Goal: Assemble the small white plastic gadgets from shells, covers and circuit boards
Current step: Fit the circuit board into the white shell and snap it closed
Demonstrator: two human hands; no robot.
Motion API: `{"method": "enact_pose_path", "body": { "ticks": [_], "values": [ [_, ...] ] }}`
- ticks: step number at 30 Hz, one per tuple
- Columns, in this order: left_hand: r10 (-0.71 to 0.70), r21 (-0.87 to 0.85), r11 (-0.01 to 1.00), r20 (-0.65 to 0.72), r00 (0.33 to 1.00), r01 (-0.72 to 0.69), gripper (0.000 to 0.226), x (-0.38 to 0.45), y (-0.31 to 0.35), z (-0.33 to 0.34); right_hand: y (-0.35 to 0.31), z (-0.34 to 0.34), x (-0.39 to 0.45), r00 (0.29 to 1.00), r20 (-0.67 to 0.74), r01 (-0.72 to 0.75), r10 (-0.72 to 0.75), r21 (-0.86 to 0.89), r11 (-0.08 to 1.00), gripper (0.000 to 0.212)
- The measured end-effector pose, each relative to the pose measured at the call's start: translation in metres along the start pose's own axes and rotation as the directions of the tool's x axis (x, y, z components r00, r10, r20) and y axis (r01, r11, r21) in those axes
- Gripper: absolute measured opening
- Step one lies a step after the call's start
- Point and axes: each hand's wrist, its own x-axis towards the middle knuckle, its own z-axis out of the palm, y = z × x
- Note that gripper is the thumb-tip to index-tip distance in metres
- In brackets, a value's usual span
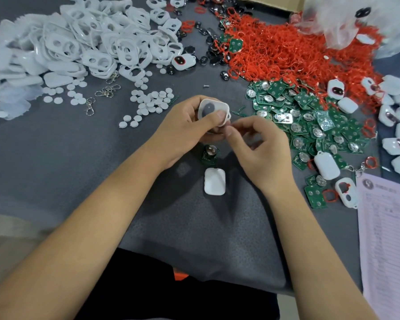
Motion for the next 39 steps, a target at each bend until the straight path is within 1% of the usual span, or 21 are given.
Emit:
{"method": "enact_pose_path", "body": {
  "ticks": [4,7,8,10,12,15,17,19,21,24,25,27,29,31,32,35,39],
  "values": [
    [0.048,0.016,0.999,-0.110,0.993,-0.046,0.006,0.002,0.000,-0.002,0.002,0.002,-0.001,0.986,0.132,0.116,-0.105,-0.081,0.990,0.012],
    [0.040,-0.022,0.999,-0.157,0.987,-0.044,0.006,0.004,-0.001,-0.003,0.001,0.004,-0.002,0.965,0.249,0.134,-0.085,-0.187,0.973,0.019],
    [0.027,-0.034,0.999,-0.154,0.988,-0.033,0.008,0.005,-0.002,-0.003,0.001,0.005,-0.002,0.963,0.261,0.131,-0.074,-0.207,0.969,0.020],
    [0.001,-0.049,0.999,-0.143,0.990,-0.008,0.013,0.006,-0.003,-0.002,0.000,0.006,-0.002,0.962,0.268,0.108,-0.054,-0.192,0.975,0.018],
    [-0.031,-0.075,0.997,-0.141,0.989,0.020,0.023,0.008,-0.002,-0.001,-0.002,0.006,-0.002,0.957,0.288,0.090,-0.037,-0.173,0.981,0.015],
    [-0.088,-0.162,0.985,-0.146,0.985,0.064,0.040,0.010,0.001,-0.001,0.000,0.003,-0.001,0.955,0.297,0.079,-0.031,-0.151,0.985,0.011],
    [-0.119,-0.217,0.972,-0.140,0.983,0.087,0.046,0.011,0.002,-0.002,0.000,0.001,-0.002,0.962,0.270,0.073,-0.035,-0.132,0.989,0.009],
    [-0.137,-0.238,0.966,-0.135,0.981,0.102,0.047,0.012,0.002,-0.002,0.001,0.000,-0.003,0.978,0.210,0.039,-0.013,-0.119,0.992,0.008],
    [-0.147,-0.240,0.964,-0.134,0.980,0.112,0.045,0.012,0.003,-0.001,0.003,-0.001,-0.003,0.991,0.132,-0.014,0.020,-0.045,0.999,0.011],
    [-0.172,-0.249,0.959,-0.121,0.978,0.138,0.041,0.012,0.005,0.000,0.004,-0.003,0.003,0.996,0.060,-0.073,0.062,0.209,0.975,0.018],
    [-0.182,-0.249,0.957,-0.105,0.978,0.151,0.040,0.012,0.006,0.001,0.003,-0.004,0.005,0.994,0.049,-0.105,0.094,0.319,0.942,0.017],
    [-0.200,-0.256,0.950,-0.057,0.978,0.179,0.040,0.010,0.007,0.004,0.002,-0.005,0.006,0.988,0.017,-0.140,0.154,0.530,0.837,0.019],
    [-0.200,-0.245,0.949,0.007,0.980,0.196,0.040,0.008,0.006,0.007,0.001,-0.006,0.007,0.981,-0.021,-0.137,0.194,0.635,0.760,0.019],
    [-0.178,-0.187,0.964,0.066,0.982,0.187,0.041,0.006,0.005,0.008,0.000,-0.007,0.007,0.976,-0.036,-0.139,0.217,0.662,0.736,0.018],
    [-0.167,-0.154,0.972,0.089,0.982,0.179,0.041,0.004,0.004,0.008,0.000,-0.007,0.007,0.973,-0.042,-0.143,0.225,0.655,0.741,0.018],
    [-0.150,-0.074,0.984,0.131,0.980,0.161,0.039,0.003,0.001,0.008,0.005,-0.006,0.008,0.961,-0.082,-0.172,0.264,0.568,0.805,0.016],
    [-0.126,-0.050,0.989,0.172,0.977,0.136,0.037,0.003,-0.003,0.005,0.010,-0.002,0.009,0.958,-0.112,-0.187,0.264,0.455,0.871,0.017]
  ]
}}
